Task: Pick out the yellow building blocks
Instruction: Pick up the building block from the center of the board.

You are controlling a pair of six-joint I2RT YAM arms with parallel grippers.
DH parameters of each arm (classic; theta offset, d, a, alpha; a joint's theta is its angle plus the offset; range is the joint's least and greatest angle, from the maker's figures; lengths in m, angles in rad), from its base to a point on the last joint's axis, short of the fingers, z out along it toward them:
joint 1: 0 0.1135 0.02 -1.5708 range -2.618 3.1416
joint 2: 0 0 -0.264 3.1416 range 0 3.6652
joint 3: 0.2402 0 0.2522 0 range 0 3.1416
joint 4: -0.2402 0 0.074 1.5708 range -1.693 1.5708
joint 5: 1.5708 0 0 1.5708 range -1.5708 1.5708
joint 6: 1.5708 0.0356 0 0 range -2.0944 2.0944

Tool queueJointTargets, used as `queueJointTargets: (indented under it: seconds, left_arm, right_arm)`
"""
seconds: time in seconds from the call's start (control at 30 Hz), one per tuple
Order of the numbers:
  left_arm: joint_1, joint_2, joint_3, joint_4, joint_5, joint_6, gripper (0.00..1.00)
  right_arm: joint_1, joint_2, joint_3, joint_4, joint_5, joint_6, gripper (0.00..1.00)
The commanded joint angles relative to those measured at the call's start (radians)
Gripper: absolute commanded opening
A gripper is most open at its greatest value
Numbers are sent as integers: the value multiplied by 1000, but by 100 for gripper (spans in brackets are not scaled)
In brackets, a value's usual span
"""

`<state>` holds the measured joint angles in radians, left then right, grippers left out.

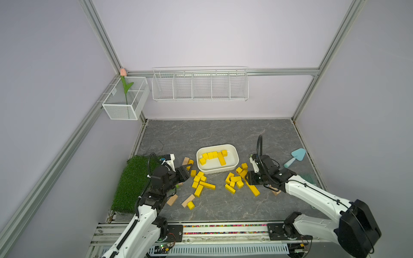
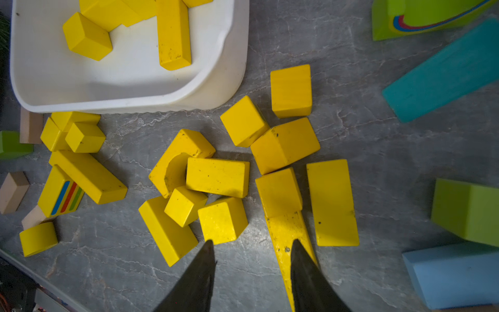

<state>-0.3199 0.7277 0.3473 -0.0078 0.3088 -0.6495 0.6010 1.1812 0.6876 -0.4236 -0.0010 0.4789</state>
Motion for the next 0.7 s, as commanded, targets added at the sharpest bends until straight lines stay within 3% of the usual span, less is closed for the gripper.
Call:
queueJointTargets:
  seconds: [0.0,0.23,0.67]
  left_arm:
    - [-50,21,67,-95,-60,62,53]
    - [-96,105,172,-354,-189,83,51]
    - [-138,202,218,-537,-126,82,52]
  right_arm:
    - [3,-7,-13,16,-10,7,47]
    - [2,-39,-26,13,3,13,48]
    - [1,-26,-23,19,-5,10,48]
